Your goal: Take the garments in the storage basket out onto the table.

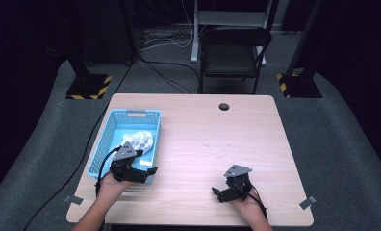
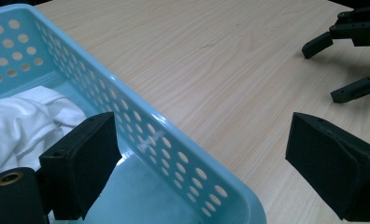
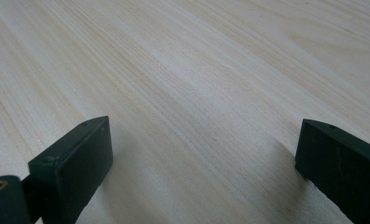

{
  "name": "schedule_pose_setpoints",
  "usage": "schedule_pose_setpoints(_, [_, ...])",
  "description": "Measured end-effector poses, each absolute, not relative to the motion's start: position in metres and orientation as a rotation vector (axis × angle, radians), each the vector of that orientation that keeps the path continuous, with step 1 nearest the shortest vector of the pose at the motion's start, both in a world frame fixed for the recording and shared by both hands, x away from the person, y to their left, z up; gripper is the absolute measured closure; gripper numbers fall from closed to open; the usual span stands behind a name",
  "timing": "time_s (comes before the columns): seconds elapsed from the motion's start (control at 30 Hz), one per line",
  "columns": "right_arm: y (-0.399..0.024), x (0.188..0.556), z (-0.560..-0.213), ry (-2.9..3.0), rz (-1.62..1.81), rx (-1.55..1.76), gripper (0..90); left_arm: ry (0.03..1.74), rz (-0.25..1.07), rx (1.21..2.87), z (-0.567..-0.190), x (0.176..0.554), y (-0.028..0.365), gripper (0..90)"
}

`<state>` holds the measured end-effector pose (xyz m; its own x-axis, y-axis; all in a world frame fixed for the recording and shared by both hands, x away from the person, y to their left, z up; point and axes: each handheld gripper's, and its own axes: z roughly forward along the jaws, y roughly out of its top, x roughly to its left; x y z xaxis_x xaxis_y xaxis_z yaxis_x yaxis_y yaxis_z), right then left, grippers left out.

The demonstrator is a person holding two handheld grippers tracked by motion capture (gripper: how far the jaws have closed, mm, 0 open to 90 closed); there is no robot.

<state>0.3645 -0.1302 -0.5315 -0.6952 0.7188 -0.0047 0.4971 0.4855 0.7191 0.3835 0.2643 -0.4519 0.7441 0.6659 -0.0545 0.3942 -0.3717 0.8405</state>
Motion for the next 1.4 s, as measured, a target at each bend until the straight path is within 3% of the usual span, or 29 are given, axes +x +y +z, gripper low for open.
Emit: schedule_pose_setpoints(1.4, [-0.130, 0.364, -0.531, 2.429, 1.028, 1.028, 3.6, 0.930, 0.376, 1.996, -0.444, 0.397, 0.297, 8.8])
